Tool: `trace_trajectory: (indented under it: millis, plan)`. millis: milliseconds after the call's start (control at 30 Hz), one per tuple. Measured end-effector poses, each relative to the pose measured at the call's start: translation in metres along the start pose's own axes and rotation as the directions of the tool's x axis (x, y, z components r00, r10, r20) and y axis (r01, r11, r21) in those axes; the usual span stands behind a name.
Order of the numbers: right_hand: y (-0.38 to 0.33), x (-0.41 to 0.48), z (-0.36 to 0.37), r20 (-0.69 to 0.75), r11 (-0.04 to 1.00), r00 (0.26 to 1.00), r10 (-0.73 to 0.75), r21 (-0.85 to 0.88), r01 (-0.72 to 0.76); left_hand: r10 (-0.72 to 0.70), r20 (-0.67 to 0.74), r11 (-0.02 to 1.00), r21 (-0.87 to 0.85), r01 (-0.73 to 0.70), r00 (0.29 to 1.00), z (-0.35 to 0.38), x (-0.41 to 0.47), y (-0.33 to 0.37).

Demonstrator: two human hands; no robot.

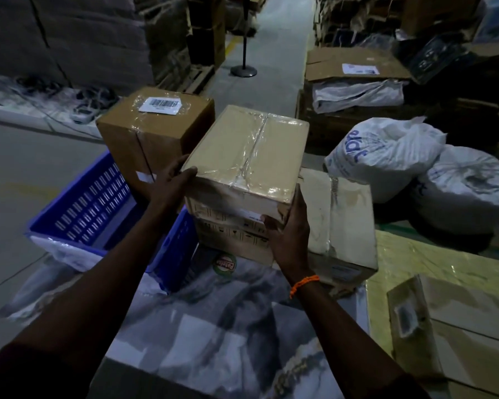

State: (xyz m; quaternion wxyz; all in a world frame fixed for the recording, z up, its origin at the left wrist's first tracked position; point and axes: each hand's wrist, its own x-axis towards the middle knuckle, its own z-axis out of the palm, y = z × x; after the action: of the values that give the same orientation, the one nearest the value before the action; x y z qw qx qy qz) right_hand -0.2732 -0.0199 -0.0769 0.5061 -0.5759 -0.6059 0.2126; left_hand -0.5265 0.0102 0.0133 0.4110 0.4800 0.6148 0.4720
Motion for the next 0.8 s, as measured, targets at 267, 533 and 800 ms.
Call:
trace_trajectory:
  millis: [267, 533, 800]
  plan:
    - [0.004, 0.009, 0.002, 0.016, 1.000, 1.000, -0.013, -0.014, 0.013, 0.031, -0.028, 0.998, -0.050, -0.033, 0.999, 0.006, 0.011, -0.009]
    - [-0.006, -0.037, -0.023, 0.073, 0.991, 0.996, -0.049, -0.121, 0.057, 0.408, -0.209, 0.886, 0.328, -0.329, 0.889, 0.022, -0.039, -0.027]
    - [0.065, -0.223, -0.164, -0.117, 0.881, 0.956, 0.268, -0.371, -0.292, 0.457, 0.292, 0.831, 0.197, -0.520, 0.840, 0.153, -0.210, -0.085]
